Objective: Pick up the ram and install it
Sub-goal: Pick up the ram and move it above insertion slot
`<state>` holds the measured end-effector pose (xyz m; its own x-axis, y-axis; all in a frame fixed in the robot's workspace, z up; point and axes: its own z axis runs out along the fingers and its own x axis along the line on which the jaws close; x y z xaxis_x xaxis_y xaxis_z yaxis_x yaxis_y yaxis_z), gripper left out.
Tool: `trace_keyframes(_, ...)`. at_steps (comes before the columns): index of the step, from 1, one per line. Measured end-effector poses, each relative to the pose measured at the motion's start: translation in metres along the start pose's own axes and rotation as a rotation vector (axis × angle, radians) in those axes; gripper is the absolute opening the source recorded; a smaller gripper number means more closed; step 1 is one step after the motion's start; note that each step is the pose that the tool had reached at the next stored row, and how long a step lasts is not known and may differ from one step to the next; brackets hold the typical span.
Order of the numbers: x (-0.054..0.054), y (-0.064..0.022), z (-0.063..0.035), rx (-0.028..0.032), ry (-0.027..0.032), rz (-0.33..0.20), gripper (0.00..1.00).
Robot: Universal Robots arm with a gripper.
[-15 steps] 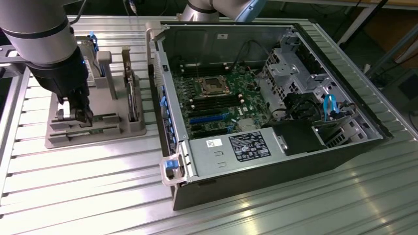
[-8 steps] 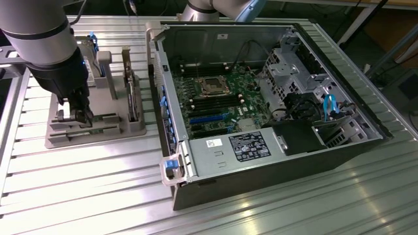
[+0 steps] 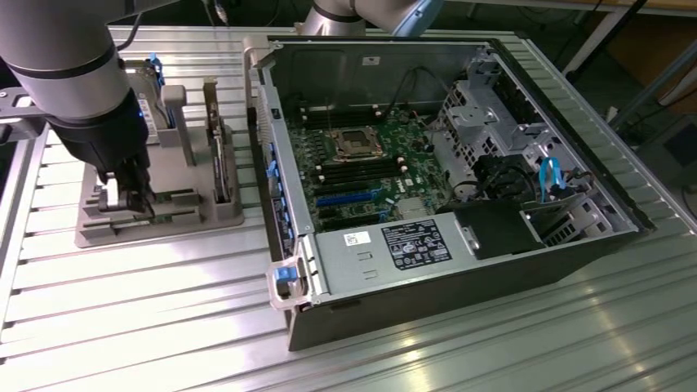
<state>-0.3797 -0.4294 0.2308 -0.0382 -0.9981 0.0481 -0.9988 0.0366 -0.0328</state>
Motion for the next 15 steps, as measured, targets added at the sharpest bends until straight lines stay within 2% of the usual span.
trace_keyframes(15,0.0002,0.0002,0.0075,0.0000,0.0000,0.000,0.31)
